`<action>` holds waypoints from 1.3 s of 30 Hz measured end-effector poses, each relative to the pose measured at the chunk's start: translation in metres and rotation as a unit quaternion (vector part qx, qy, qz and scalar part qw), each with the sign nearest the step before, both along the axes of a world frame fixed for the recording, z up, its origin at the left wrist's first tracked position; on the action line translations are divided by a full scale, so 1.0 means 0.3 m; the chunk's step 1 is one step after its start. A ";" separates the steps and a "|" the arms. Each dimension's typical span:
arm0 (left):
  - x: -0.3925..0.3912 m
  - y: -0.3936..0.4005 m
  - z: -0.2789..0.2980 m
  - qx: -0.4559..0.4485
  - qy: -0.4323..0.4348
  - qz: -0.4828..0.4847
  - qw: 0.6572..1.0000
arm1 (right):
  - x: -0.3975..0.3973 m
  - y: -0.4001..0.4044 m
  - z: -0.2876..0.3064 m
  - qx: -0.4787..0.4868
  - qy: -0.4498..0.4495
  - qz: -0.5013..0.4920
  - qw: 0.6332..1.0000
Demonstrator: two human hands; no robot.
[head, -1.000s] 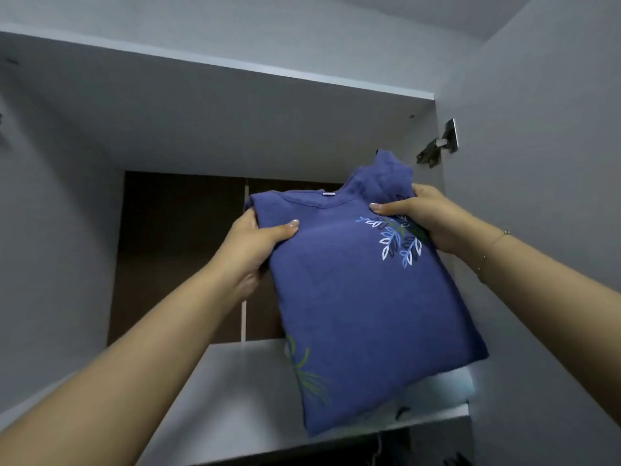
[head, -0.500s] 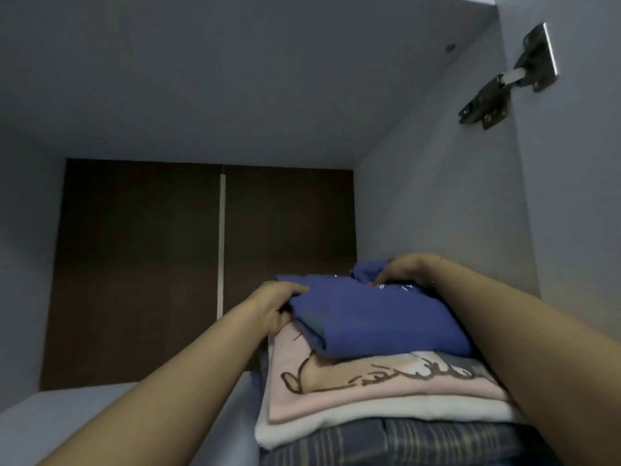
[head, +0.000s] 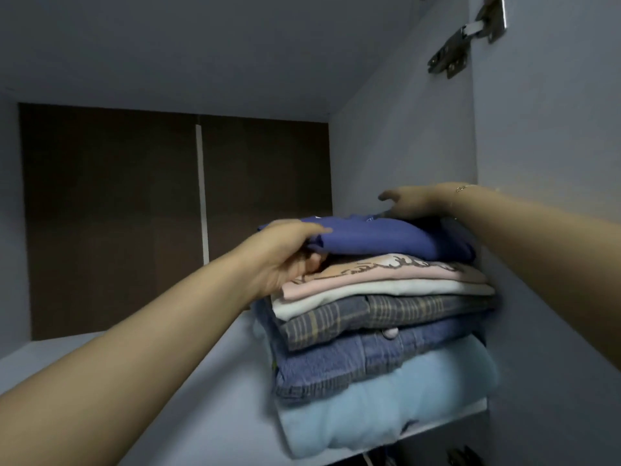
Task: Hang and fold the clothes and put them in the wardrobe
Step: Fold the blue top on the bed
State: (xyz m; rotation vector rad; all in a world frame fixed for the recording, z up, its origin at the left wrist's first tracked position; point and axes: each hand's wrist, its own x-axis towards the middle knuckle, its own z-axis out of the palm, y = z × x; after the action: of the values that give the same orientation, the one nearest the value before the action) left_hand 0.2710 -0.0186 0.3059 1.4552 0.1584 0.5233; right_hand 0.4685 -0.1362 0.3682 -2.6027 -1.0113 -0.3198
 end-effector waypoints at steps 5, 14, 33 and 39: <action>-0.127 0.012 0.062 -0.013 -0.019 -0.003 1.000 | -0.015 -0.065 0.010 0.063 -0.075 0.012 0.995; -0.123 -0.002 -0.072 0.083 0.008 0.052 0.995 | -0.065 -0.070 -0.067 -0.080 -0.171 -0.027 0.982; 0.065 0.069 -0.005 0.014 -0.015 0.199 0.980 | -0.152 0.094 -0.074 -0.132 0.026 0.174 0.975; -0.069 0.031 -0.078 -0.092 -0.086 0.059 0.990 | -0.172 0.079 -0.099 -0.134 0.017 0.198 0.971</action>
State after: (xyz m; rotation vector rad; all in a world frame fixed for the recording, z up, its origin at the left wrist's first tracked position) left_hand 0.2502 -0.0092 0.2825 1.2190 0.1516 0.7095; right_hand 0.4170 -0.1126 0.3383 -2.5355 -1.6208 -0.0411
